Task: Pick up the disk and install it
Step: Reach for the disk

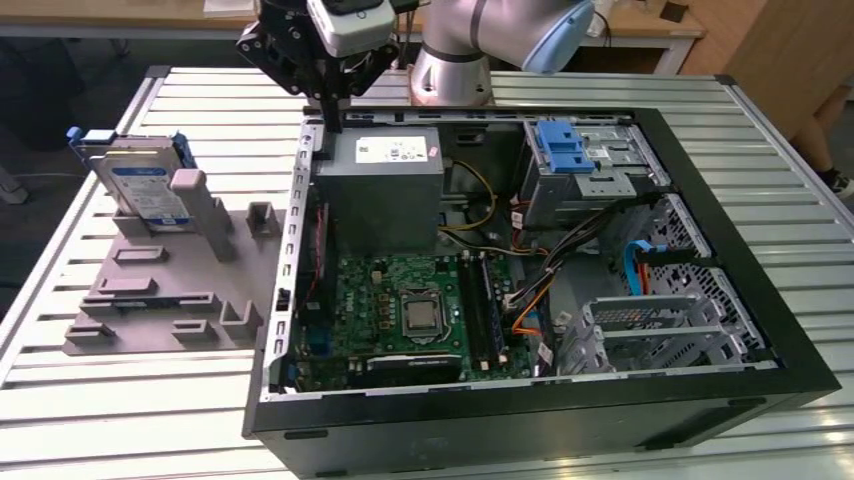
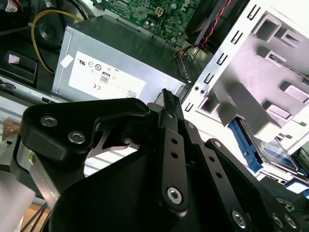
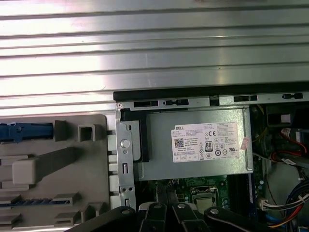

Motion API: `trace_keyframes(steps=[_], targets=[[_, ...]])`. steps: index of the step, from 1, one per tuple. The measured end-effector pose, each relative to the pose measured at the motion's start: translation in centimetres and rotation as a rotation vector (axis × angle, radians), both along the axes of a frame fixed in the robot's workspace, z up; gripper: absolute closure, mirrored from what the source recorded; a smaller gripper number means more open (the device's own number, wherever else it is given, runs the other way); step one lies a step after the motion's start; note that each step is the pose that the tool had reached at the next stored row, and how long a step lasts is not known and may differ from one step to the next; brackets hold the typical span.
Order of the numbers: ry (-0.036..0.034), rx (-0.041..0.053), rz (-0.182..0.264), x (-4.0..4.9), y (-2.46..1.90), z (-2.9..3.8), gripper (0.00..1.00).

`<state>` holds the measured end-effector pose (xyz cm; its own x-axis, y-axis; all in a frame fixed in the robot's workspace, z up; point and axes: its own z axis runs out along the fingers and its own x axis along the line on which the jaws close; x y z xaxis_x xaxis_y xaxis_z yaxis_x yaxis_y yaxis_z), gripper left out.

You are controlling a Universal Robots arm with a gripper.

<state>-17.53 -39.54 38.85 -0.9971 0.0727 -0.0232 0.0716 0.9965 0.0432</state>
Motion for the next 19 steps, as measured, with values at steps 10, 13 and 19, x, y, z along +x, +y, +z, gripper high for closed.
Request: trace_keyframes(steps=[10, 13, 19], targets=[[-0.0001, 0.0001, 0.003, 0.0, 0.0, 0.0, 0.89], [-0.0001, 0.0001, 0.003, -0.01, 0.0, 0.0, 0.89], [-0.0001, 0.0001, 0.002, -0.33, 0.0, -0.02, 0.89]])
